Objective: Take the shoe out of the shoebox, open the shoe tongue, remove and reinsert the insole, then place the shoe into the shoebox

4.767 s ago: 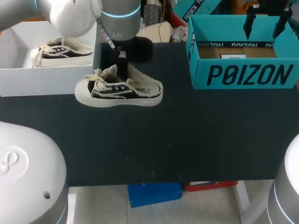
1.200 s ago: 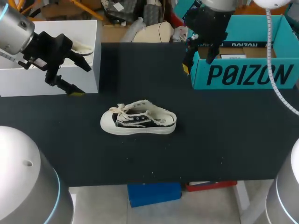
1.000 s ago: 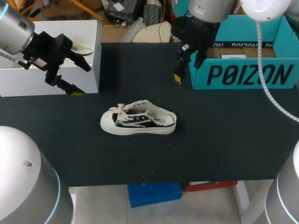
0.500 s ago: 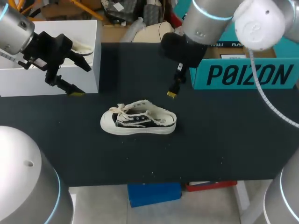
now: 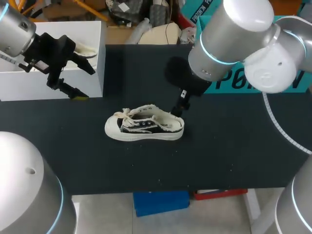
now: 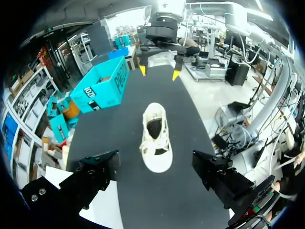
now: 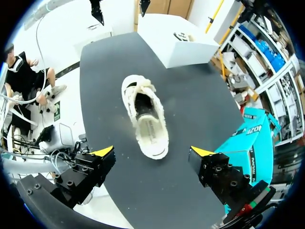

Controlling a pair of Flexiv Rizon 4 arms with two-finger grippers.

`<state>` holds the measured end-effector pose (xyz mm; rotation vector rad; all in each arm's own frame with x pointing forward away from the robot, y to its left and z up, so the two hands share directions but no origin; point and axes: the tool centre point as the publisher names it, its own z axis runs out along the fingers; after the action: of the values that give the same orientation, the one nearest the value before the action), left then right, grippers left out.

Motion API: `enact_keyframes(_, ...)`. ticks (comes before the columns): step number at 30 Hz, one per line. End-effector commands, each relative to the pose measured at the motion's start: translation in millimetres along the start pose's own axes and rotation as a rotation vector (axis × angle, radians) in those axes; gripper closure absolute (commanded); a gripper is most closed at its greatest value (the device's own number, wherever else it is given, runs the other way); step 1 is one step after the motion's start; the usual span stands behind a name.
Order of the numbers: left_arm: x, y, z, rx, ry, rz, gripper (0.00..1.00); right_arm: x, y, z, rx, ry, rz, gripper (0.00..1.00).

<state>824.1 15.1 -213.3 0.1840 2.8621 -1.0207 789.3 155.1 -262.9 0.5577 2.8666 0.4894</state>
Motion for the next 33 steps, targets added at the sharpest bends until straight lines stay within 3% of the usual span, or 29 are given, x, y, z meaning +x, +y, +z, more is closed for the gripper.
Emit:
enact_keyframes(1,-0.2,1,2,0.0,-0.002,0.002,0.0,0.8,-9.0,4,-0.068,0.035,0.023,0.0)
enact_keyframes(4,-0.2,1,2,0.0,-0.002,0.002,0.0,1.4,-14.1,10,-0.369,0.132,0.007,0.0)
enact_keyframes(5,-0.2,1,2,0.0,-0.002,0.002,0.0,1.6,-16.3,11,-0.436,0.171,-0.032,0.0)
enact_keyframes(8,-0.2,1,2,0.0,-0.002,0.002,0.0,4.5,-22.9,14,-0.52,0.277,-0.161,0.0)
enact_keyframes(26,-0.2,1,2,0.0,-0.002,0.002,0.0,4.5,-22.9,14,-0.52,0.277,-0.161,0.0)
enact_keyframes(28,-0.2,1,2,0.0,-0.002,0.002,0.0,1.0,-31.7,19,-0.564,0.24,-0.15,0.0)
enact_keyframes(33,-0.2,1,2,0.0,-0.002,0.002,0.0,-7.8,-41.5,27,-0.511,0.165,-0.199,0.0)
